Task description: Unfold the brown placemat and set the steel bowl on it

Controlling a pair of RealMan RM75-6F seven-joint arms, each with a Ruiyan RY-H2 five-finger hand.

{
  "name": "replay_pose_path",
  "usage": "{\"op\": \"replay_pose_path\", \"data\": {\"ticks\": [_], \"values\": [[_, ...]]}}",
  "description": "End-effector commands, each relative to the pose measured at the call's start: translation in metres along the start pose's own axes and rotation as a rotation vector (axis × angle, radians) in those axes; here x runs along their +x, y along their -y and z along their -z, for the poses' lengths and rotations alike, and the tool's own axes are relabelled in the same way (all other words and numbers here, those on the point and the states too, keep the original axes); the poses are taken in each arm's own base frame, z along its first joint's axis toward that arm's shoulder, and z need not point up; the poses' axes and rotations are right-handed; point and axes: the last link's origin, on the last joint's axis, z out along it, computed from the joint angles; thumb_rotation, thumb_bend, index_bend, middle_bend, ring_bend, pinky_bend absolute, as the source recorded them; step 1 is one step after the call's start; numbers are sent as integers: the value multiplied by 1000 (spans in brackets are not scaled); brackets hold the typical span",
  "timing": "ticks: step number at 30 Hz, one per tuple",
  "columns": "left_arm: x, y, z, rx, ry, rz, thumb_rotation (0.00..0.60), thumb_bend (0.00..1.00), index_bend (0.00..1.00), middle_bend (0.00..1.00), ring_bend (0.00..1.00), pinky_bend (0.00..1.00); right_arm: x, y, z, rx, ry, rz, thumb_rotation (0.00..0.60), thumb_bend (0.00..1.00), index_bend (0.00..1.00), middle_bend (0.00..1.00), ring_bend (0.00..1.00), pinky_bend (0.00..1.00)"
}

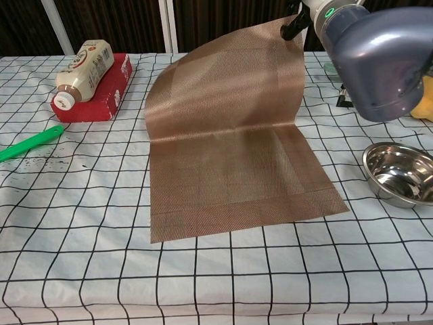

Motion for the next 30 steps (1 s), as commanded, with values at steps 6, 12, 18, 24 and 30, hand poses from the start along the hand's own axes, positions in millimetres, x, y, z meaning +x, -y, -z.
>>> {"op": "replay_pose_path", "data": {"ticks": [6, 12, 18, 24, 30], "values": [[-1, -1, 0, -1, 8, -2, 600, 40, 0, 0, 0, 0, -15, 4, -10, -18, 19, 35, 600, 185, 32, 0, 1, 161], [-1, -1, 1, 0, 7, -6, 600, 39, 0, 0, 0, 0, -6, -6, 0, 32, -18, 82, 600, 101, 0, 0, 1, 161], [-2, -2, 2, 2, 12, -11, 600, 39, 0, 0, 0, 0, 13, -32, 32, 107, -39, 117, 600, 93, 0, 0, 2, 161], [-3, -2, 4, -2, 12, -18, 600, 39, 0, 0, 0, 0, 36, -73, 82, 165, -7, 142, 600, 90, 0, 0, 4, 161], [-4, -3, 5, -3, 15, -27, 600, 40, 0, 0, 0, 0, 49, -114, 133, 226, 29, 174, 600, 78, 26, 0, 10, 161]]}}
